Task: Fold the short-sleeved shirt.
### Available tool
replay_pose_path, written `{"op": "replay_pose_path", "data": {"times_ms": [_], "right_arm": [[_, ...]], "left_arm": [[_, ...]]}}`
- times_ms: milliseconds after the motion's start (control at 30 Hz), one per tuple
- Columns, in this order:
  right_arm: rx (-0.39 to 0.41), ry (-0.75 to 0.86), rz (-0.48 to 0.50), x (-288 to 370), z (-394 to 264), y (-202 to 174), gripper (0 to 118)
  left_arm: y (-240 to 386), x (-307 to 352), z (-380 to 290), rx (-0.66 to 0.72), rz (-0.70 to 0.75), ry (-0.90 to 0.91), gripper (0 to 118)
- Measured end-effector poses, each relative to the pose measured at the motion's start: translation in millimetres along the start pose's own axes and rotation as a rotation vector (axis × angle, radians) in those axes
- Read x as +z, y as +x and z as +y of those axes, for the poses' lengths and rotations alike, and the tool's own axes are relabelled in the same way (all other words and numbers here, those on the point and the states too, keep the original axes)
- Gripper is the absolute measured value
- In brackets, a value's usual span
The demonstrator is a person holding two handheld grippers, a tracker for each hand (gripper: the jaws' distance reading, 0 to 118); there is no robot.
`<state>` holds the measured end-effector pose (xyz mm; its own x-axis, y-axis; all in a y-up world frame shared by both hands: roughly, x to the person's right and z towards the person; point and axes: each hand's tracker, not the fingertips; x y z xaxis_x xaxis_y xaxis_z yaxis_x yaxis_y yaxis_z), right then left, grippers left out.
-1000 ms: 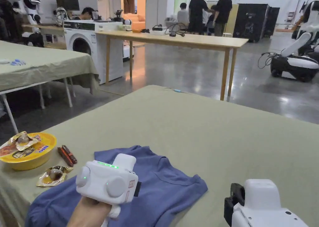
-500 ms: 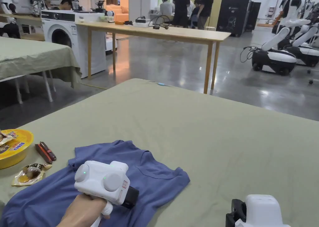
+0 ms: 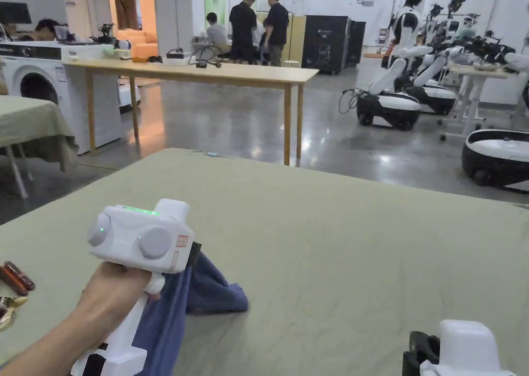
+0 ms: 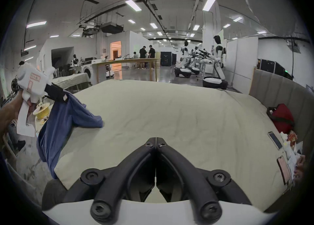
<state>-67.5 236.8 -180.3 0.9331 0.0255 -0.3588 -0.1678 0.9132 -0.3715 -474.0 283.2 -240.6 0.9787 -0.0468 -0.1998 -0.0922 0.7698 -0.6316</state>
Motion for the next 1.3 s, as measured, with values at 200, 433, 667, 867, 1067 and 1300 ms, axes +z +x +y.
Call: {"op": "replay_pose_path", "data": {"times_ms": [200, 433, 667, 867, 1067, 1300], "right_arm": [[-0.011, 0.019, -0.087, 28, -4, 36, 1], [-0.056, 0.007, -0.215, 49, -12, 84, 1], [-0.088, -0.058, -0.300, 42, -30, 127, 1], [-0.108, -0.133, -0.295, 17, -50, 144, 1], [-0.126, -0.138, -0.287, 7, -52, 145, 1], [-0.105, -0.045, -0.275, 22, -34, 127, 1]], "left_arm": [[122, 35, 48, -0.120, -0.201, 0.094, 4], [274, 24, 73, -0.237, -0.461, 0.074, 4], [389, -37, 61, -0.285, -0.611, -0.066, 4], [418, -122, -1, -0.251, -0.527, -0.215, 17], [367, -97, -1, -0.125, -0.500, -0.094, 104], [244, 29, -33, -0.019, -0.375, 0.271, 24]]}}
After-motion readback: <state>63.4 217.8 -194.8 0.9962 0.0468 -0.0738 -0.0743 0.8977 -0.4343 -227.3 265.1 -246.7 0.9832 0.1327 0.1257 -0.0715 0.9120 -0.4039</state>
